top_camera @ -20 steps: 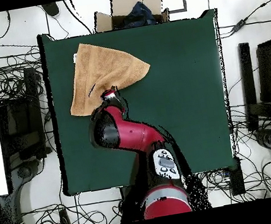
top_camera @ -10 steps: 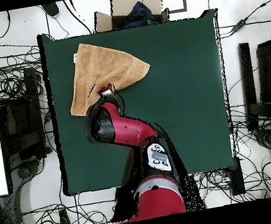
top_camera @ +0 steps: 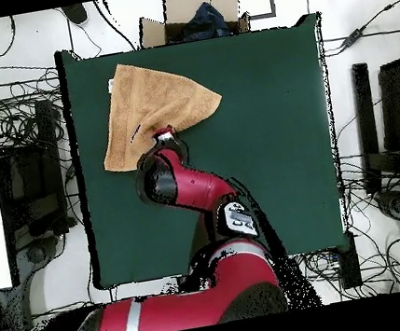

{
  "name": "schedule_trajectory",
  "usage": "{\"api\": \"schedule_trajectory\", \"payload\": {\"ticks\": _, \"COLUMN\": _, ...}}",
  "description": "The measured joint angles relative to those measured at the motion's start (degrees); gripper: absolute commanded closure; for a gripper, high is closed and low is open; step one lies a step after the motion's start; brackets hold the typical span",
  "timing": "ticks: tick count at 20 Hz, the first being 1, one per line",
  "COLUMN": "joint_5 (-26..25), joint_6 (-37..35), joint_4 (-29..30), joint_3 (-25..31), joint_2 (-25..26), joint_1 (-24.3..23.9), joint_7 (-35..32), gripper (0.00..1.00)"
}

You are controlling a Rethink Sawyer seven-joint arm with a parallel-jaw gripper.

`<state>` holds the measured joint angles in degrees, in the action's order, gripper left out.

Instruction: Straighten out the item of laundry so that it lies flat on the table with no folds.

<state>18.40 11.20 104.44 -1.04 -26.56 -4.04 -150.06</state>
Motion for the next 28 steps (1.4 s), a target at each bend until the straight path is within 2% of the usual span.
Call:
{"api": "schedule_trajectory", "payload": {"ticks": 11, "joint_5": 0.0, "joint_6": 0.2, "joint_4": -2.8, "joint_3": 3.0, "joint_2": 5.5, "joint_1": -1.5, "joint_7": 0.0, "gripper": 0.0}}
{"api": "schedule_trajectory", "payload": {"ticks": 21, "joint_5": -0.6, "joint_6": 0.2, "joint_4": -3.3, "joint_3": 3.0, "joint_2": 5.6, "joint_1": -1.6, "joint_7": 0.0, "gripper": 0.0}}
{"api": "schedule_trajectory", "payload": {"ticks": 28, "joint_5": -6.7, "joint_6": 0.3, "joint_4": -3.6, "joint_3": 4.0, "joint_2": 5.4, "joint_1": -3.5, "joint_7": 0.0, "gripper": 0.0}}
